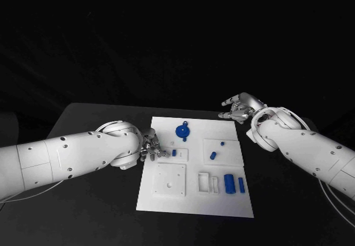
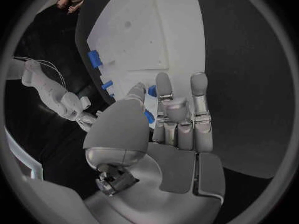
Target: Assemble the parts on the task board
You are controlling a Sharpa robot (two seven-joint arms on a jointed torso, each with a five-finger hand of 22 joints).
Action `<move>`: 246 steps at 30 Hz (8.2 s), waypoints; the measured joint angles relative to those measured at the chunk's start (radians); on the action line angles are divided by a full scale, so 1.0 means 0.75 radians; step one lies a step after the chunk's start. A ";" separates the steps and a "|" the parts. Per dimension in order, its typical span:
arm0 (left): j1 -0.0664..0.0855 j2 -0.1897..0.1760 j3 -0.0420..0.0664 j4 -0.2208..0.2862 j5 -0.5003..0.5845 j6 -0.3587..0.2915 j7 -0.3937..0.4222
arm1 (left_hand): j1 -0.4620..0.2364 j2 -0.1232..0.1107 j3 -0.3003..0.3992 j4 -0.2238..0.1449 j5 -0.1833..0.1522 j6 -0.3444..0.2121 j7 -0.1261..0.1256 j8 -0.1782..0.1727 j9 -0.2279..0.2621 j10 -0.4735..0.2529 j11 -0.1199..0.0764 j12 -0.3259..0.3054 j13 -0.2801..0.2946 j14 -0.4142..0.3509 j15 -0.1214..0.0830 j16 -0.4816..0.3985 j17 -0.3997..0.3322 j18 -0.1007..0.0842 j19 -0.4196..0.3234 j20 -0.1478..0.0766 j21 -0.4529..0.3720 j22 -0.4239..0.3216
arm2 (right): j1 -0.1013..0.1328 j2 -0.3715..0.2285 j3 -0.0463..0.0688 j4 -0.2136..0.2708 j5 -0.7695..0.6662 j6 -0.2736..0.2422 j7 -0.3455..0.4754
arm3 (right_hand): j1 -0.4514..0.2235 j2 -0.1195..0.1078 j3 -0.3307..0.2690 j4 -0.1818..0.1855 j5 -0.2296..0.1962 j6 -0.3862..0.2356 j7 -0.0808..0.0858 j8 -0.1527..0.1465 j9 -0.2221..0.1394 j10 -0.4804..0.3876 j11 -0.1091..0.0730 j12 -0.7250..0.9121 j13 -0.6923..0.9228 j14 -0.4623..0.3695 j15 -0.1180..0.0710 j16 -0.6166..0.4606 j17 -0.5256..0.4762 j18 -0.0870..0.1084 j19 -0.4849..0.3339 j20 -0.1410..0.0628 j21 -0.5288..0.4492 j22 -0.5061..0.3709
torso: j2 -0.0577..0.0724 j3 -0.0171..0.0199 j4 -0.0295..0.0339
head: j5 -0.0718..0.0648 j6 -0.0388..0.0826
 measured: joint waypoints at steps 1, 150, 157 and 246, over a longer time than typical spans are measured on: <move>0.000 0.002 0.000 -0.002 0.000 -0.001 0.000 | 0.000 0.007 -0.003 -0.003 0.000 0.000 0.000 -0.002 -0.001 0.000 0.000 0.000 0.000 0.000 0.000 0.000 0.000 0.000 0.000 0.000 0.000 0.000 | 0.000 0.000 0.000 0.000 0.000 0.000 0.000 | 0.000 0.000 0.000 0.000 0.000 0.000 0.000 0.000 0.000 0.000 0.000 0.000 0.000 0.000 0.000 0.000 0.000 0.000 0.000 0.000 0.000 0.000 | 0.000 0.0000 0.0000 | 0.000 0.000; 0.000 -0.089 0.112 -0.230 0.797 0.867 0.631 | 0.054 0.279 0.212 -0.553 0.297 0.018 0.102 -0.283 -0.327 -0.004 0.015 -0.031 -0.014 -0.034 0.024 -0.025 -0.054 0.000 -0.062 0.014 0.031 0.000 | -0.050 -0.029 -0.210 0.550 -0.197 0.116 0.395 | -0.012 0.065 0.117 -0.290 -0.084 0.138 -0.025 0.000 0.001 0.019 -0.014 0.022 0.041 -0.010 -0.010 0.001 0.012 -0.010 0.000 -0.010 0.018 0.062 | 0.000 -0.0017 0.0008 | 0.019 0.040; 0.001 -0.087 0.112 -0.231 0.801 0.892 0.629 | 0.054 0.279 0.212 -0.553 0.297 0.019 0.104 -0.287 -0.322 -0.004 0.015 -0.031 -0.014 -0.034 0.024 -0.025 -0.054 0.000 -0.062 0.014 0.031 0.000 | -0.049 -0.023 -0.213 0.560 -0.201 0.096 0.407 | -0.005 0.072 0.103 -0.290 -0.099 0.133 -0.030 0.000 0.001 0.024 -0.019 0.022 0.044 -0.006 -0.013 0.001 0.014 -0.010 0.000 -0.010 0.018 0.063 | 0.000 -0.0009 0.0010 | 0.020 0.041; 0.010 -0.167 0.110 -0.208 1.021 0.175 0.898 | 0.205 0.177 -0.055 -0.407 -0.083 -0.052 0.134 -0.261 -0.871 -0.167 0.091 -0.310 -0.263 -0.129 0.109 -0.506 -0.283 0.000 -0.074 0.093 -0.321 -0.252 | -0.028 0.099 -0.427 0.392 -0.565 0.328 0.162 | 0.039 0.039 0.257 -0.294 -0.269 0.185 -0.065 0.000 0.003 0.035 -0.040 0.034 0.069 -0.004 -0.015 0.031 0.045 -0.030 0.000 -0.019 0.044 0.062 | 0.000 -0.0010 -0.0003 | 0.068 -0.006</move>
